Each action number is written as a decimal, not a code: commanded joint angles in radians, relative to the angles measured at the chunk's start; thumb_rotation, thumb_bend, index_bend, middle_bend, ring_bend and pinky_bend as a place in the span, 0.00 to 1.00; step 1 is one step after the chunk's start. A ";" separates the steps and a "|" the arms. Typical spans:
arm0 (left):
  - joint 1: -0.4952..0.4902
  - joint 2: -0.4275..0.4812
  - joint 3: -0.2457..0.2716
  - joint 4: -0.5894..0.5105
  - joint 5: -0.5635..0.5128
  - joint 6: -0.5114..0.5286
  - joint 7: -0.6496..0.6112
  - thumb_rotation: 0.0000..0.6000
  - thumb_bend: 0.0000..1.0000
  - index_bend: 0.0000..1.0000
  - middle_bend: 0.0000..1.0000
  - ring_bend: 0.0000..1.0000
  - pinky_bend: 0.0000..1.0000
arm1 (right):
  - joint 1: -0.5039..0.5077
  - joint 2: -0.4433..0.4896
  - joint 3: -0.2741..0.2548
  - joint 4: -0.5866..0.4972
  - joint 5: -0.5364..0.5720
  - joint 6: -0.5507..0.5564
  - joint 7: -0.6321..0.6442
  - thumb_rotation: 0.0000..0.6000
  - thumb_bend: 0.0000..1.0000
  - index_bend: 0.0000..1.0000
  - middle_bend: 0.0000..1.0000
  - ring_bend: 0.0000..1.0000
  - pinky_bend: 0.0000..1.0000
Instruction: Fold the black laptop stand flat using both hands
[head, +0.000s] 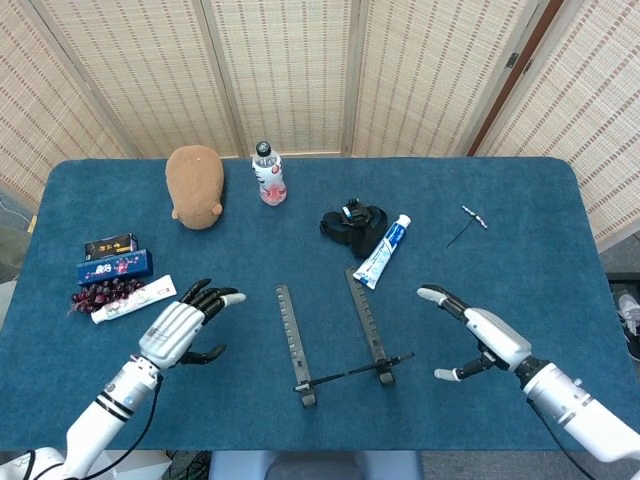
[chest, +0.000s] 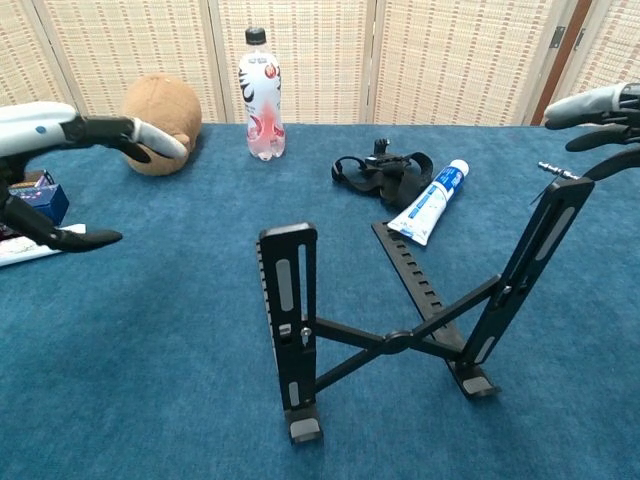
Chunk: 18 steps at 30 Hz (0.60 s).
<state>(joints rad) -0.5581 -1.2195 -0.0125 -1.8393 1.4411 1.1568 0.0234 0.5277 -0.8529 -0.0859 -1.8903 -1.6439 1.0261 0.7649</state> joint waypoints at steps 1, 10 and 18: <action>0.038 0.024 -0.011 -0.015 0.000 0.055 0.020 1.00 0.25 0.13 0.14 0.15 0.00 | 0.020 -0.020 0.019 -0.020 0.025 -0.035 -0.047 1.00 0.00 0.00 0.00 0.00 0.14; 0.097 0.074 -0.005 -0.013 0.029 0.121 0.015 1.00 0.25 0.13 0.14 0.15 0.00 | 0.049 -0.181 0.111 -0.015 0.184 -0.064 -0.259 1.00 0.00 0.00 0.00 0.00 0.14; 0.127 0.108 -0.010 0.005 0.033 0.139 0.004 1.00 0.25 0.13 0.14 0.15 0.00 | 0.075 -0.361 0.199 0.051 0.357 -0.035 -0.478 1.00 0.00 0.00 0.00 0.00 0.13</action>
<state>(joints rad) -0.4325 -1.1129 -0.0213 -1.8362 1.4753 1.2962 0.0290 0.5900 -1.1625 0.0799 -1.8655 -1.3382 0.9790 0.3420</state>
